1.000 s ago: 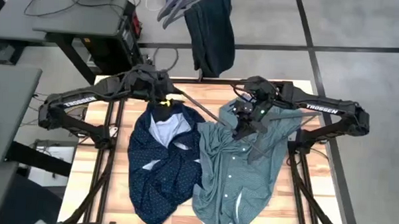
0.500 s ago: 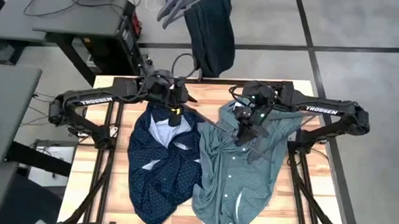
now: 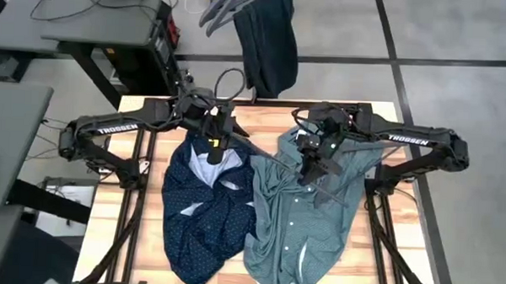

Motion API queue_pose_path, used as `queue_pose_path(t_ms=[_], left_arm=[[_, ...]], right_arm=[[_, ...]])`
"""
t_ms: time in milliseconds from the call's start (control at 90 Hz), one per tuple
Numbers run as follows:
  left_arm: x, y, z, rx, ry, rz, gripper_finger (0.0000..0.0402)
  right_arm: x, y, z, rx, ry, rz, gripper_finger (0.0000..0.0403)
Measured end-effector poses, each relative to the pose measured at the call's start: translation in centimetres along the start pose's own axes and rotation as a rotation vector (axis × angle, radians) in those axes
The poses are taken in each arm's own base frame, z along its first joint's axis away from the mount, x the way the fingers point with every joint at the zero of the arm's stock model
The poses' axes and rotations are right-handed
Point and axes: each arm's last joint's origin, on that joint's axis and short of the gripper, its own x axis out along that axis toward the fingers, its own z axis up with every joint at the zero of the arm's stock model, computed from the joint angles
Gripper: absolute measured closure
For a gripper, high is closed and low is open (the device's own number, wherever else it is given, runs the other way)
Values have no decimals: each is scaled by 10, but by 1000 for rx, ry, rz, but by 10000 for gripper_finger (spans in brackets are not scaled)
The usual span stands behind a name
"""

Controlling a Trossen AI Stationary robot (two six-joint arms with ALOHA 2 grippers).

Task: Hang clothes
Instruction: Hang the blue polo shirt on the rack

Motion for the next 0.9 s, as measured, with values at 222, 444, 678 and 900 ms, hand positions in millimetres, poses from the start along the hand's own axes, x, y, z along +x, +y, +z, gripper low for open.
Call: queue_pose_path(t_ms=[222,444,678,900], left_arm=[[11,1,-8,15,61,-11,251],[28,1,-15,11,99,-20,252],[27,2,-14,-109,67,-64,357],[23,1,-14,-217,75,-97,377]], right_arm=[[0,0,0,4,2,0,343],[0,1,1,-4,-5,5,343],[0,1,1,45,-6,1,308],[-13,-6,5,147,-66,-51,266]])
